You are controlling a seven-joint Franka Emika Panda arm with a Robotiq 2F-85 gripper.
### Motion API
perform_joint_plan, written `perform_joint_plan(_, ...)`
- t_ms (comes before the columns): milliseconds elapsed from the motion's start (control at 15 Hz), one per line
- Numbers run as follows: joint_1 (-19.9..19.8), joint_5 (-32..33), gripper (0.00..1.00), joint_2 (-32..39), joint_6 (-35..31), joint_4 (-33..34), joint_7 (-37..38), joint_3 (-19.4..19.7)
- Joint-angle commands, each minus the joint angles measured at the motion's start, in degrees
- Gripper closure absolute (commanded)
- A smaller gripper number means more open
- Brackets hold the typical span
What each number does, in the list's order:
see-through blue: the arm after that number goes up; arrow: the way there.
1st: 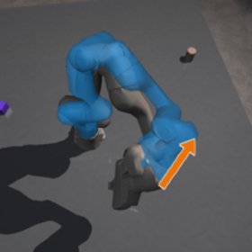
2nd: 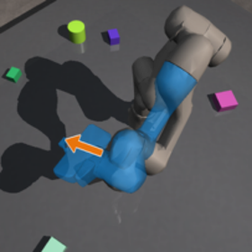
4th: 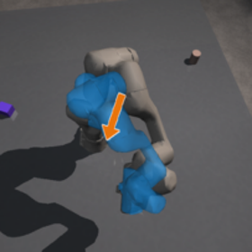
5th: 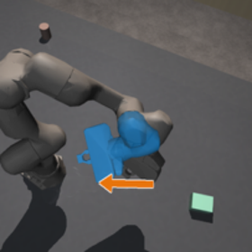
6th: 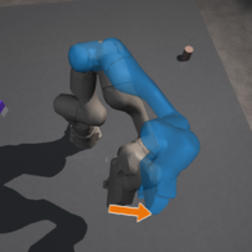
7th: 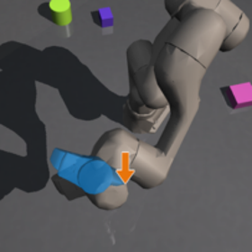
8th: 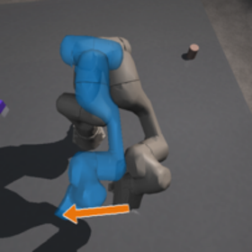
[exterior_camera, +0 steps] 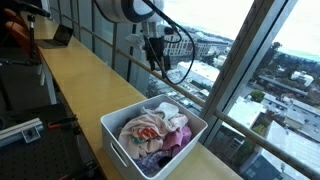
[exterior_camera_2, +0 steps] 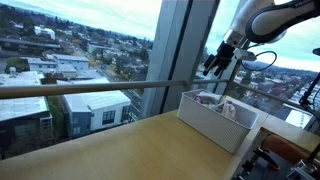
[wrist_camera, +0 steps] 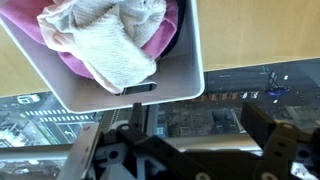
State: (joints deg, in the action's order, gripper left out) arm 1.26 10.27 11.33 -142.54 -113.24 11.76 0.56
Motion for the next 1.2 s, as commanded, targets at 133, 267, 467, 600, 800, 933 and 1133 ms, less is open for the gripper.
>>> perform_joint_plan(133,-0.34,-1.6,0.0,10.85,1.5,7.16,2.59,2.9)
perform_joint_plan(267,-0.79,-1.24,0.0,13.23,0.57,6.45,2.89,4.29)
perform_joint_plan(467,-1.38,-0.23,0.0,15.16,-0.21,4.8,3.38,6.95)
perform_joint_plan(600,-1.51,0.61,0.0,15.99,-0.47,3.52,3.67,8.76)
perform_joint_plan(800,-2.34,-0.95,0.0,18.97,-1.35,1.68,2.91,8.88)
perform_joint_plan(933,-2.39,-1.72,0.0,21.86,-2.82,0.56,2.91,8.16)
perform_joint_plan(1133,-2.12,-2.39,0.0,26.25,-6.09,-0.56,2.8,7.69)
